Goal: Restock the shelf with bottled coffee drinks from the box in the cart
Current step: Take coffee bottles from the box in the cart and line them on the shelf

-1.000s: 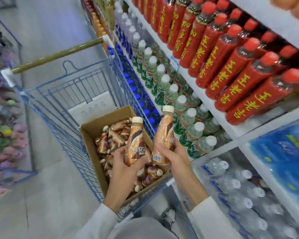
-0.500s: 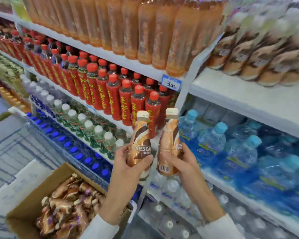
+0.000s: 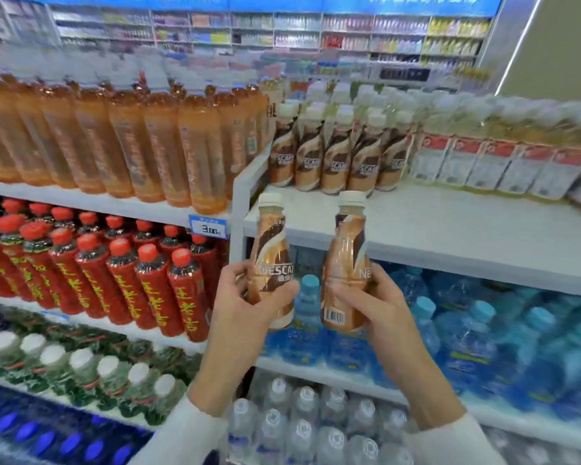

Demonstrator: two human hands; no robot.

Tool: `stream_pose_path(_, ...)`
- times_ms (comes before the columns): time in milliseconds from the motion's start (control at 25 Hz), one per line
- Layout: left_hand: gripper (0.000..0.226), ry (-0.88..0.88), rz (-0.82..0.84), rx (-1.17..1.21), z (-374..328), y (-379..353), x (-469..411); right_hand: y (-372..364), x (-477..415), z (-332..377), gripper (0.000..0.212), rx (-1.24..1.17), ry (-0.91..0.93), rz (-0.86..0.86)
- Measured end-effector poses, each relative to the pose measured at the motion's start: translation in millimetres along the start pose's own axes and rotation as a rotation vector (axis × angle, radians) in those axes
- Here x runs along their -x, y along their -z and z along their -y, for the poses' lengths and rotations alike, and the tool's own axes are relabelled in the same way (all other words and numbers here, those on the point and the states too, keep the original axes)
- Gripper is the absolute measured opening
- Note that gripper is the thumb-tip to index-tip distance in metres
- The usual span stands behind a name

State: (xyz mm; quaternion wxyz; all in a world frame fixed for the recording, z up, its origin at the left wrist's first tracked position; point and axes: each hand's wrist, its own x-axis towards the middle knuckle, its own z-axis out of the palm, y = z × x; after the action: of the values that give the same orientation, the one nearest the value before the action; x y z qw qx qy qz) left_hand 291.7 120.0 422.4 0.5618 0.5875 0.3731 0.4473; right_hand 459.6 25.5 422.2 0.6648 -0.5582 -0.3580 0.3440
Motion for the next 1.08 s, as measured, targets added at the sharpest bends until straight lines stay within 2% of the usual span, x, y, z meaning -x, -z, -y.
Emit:
stream_pose_path(240,0.062,-0.205,0.173,-0.075,-37,-63,-68,36,-55,53,0.054,0.078,0.158,-0.176)
stream_pose_path(440,0.072,-0.233,0.208,-0.141,-38,-107,-116,64,-97,60,0.063,0.224,0.205,-0.285)
stream_pose_path(600,0.070,-0.231,0.166,-0.185,-24,-121,-135,76,-116,47,0.063,0.303,0.179,-0.278)
stream_pose_path(840,0.069,-0.241,0.221,-0.167,-7,-127,-138,78,-126,30,0.062,0.363,0.200,-0.279)
stream_pose_path(1080,0.082,-0.283,0.214,-0.194,-5,-118,-130,84,-112,30,0.086,0.464,0.184,-0.241)
